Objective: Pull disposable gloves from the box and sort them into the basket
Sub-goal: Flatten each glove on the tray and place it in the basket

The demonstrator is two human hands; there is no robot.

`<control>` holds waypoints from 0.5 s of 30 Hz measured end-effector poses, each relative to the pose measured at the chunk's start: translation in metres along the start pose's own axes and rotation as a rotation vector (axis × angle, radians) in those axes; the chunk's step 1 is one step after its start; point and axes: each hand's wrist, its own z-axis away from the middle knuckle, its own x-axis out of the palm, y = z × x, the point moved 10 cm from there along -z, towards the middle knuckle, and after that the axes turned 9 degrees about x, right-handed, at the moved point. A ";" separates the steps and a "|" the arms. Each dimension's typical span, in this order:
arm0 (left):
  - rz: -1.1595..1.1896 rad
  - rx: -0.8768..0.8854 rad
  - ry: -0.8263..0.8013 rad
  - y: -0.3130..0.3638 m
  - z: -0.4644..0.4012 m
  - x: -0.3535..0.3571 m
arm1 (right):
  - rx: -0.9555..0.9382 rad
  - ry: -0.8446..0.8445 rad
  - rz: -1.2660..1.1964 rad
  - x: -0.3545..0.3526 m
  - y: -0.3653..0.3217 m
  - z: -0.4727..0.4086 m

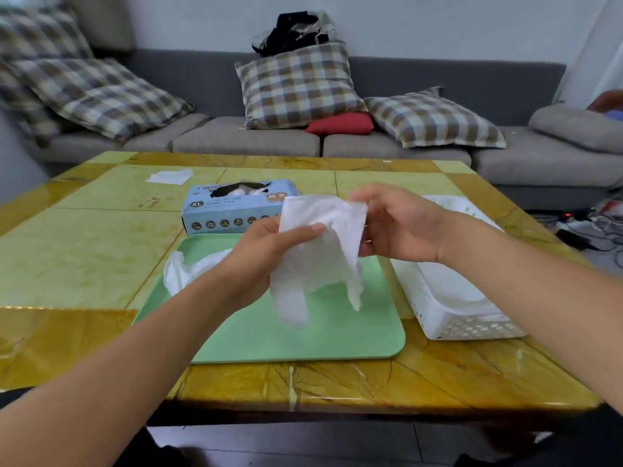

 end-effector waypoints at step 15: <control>0.046 0.007 0.033 0.085 -0.023 0.051 | -0.271 0.336 0.006 -0.002 -0.041 0.072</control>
